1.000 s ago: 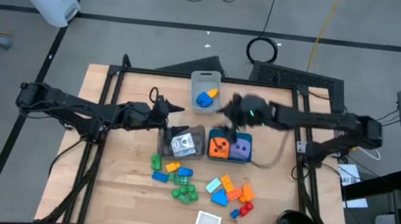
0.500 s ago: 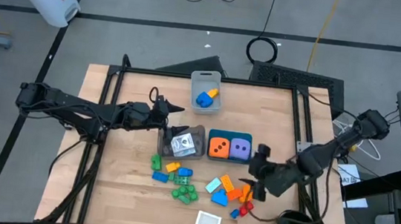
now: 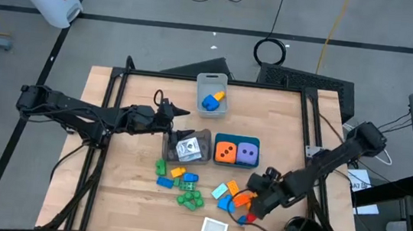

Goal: Pick & Place Toys
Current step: Put the right orange game piece into the gray bin

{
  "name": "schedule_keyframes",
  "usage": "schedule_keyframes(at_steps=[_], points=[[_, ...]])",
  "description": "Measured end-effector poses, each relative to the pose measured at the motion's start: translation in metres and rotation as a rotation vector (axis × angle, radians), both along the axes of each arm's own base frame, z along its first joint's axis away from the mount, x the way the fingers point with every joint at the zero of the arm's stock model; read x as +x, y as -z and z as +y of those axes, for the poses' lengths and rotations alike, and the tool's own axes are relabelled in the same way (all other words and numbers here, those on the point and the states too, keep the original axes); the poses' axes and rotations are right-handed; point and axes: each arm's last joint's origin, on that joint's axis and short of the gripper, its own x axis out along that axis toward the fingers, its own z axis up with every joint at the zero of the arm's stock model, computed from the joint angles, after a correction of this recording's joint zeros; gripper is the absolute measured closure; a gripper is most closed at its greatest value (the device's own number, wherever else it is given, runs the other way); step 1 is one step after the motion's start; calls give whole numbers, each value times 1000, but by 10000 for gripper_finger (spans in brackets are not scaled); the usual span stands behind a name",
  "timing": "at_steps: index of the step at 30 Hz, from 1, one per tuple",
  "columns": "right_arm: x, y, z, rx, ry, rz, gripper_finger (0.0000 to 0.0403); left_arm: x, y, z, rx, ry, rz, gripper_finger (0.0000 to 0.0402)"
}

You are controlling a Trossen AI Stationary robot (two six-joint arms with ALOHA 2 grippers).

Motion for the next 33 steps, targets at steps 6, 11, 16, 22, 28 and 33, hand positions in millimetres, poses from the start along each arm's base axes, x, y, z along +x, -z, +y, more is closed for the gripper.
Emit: schedule_keyframes(at_steps=[6,11,16,22,28,33], points=[[8,15,0,21,55,66,147,0,0,0,0,0,0,37],[10,15,2,37,55,43,147,0,0,0,0,0,0,36],[8,22,0,48,100,50,147,0,0,0,0,1,0,36],[-3,43,-4,94,153,113,153,0,0,0,0,1,0,37],[-5,52,-6,124,135,101,173,0,0,0,0,1,0,36],[-5,45,-13,106,54,84,194,0,0,0,0,1,0,36]])
